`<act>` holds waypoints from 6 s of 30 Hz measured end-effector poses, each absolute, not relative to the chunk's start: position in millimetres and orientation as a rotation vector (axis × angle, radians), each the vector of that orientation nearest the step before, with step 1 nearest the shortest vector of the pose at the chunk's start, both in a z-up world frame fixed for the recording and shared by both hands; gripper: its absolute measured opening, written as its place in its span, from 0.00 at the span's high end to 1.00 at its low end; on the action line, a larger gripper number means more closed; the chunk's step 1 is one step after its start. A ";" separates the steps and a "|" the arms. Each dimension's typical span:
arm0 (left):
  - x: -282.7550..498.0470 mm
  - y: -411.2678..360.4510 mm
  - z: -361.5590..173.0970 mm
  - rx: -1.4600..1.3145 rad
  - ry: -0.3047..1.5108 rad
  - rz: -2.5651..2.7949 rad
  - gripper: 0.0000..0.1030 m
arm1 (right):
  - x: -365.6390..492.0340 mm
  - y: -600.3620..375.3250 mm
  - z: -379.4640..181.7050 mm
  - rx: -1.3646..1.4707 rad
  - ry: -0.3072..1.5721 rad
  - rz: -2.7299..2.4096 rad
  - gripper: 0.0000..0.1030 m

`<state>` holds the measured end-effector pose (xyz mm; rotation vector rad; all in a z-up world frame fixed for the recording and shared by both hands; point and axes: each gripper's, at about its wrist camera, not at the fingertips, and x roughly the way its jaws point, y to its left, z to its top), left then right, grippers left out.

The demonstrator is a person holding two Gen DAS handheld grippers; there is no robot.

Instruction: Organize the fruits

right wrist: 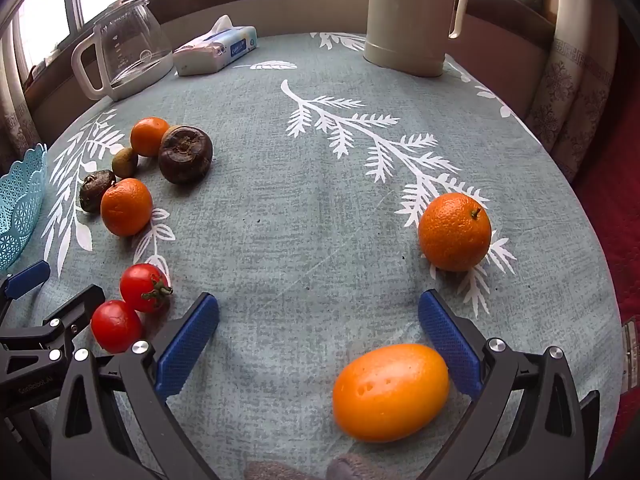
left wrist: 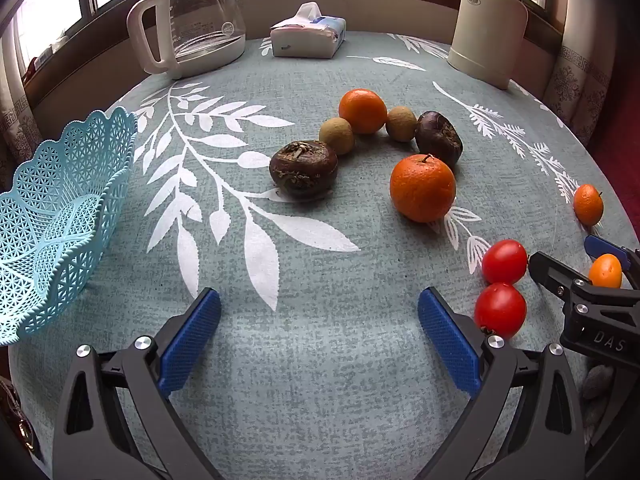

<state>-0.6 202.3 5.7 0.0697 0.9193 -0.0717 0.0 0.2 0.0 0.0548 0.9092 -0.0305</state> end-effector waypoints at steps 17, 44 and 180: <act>-0.8 200.6 5.0 0.067 0.919 -0.070 0.02 | 0.5 2.0 -0.8 0.052 0.911 -0.032 0.05; 0.1 202.5 5.2 0.065 0.919 -0.070 0.02 | 1.3 3.1 -1.6 0.049 0.914 -0.034 0.05; 34.2 237.5 53.0 -0.146 0.603 -0.173 0.58 | 28.2 -61.8 15.3 0.106 0.903 -0.230 0.61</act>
